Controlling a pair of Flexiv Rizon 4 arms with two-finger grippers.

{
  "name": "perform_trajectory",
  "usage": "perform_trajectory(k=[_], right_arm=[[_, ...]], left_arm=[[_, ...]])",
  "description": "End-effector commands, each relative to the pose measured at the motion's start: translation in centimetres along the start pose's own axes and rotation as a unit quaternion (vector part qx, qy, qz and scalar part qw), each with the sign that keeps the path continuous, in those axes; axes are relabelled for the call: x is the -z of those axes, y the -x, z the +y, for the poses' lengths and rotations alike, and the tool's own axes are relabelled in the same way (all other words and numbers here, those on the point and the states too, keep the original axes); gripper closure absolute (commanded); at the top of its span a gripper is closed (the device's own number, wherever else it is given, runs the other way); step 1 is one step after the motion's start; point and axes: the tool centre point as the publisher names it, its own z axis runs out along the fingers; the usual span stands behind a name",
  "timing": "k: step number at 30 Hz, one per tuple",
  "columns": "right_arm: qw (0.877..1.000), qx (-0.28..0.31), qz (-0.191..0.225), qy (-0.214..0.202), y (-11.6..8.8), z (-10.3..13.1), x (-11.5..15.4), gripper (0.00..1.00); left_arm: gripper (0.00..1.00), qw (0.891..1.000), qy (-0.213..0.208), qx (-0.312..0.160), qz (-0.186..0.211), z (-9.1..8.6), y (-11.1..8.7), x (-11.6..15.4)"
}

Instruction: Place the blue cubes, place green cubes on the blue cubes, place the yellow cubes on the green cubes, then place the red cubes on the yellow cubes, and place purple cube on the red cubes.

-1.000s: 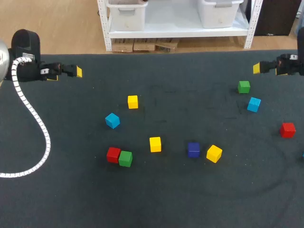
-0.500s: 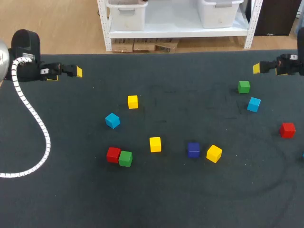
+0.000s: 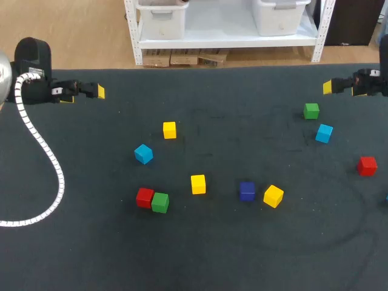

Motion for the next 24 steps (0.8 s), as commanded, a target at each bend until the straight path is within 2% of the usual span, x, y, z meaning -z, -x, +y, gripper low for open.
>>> perform_trajectory(k=[1,9,11,18,22,24], right_arm=[[1.000,0.000,0.000,0.000,0.0,0.0,0.0,0.00],[1.000,0.000,0.000,0.000,0.0,0.0,0.0,0.00],[1.000,-0.004,0.012,0.008,0.0,-0.2,-0.1,0.00],[1.000,0.007,0.019,-0.001,0.2,-0.4,0.1,0.00],[0.998,0.023,0.049,-0.033,0.0,-0.8,-0.5,0.00],[0.992,0.055,0.081,-0.076,-0.5,-0.9,-1.2,0.00]], left_arm=[[0.00,1.000,-0.006,-0.001,-0.003,0.2,-0.1,0.0],[0.00,1.000,-0.006,-0.001,-0.003,0.2,-0.1,0.0],[0.00,1.000,-0.006,-0.001,-0.003,0.2,-0.1,0.0],[0.00,1.000,-0.006,-0.001,-0.003,0.2,-0.1,0.0],[0.00,1.000,-0.006,-0.001,-0.003,0.2,-0.1,0.0],[0.00,1.000,-0.006,-0.001,-0.003,0.2,-0.1,0.0]])
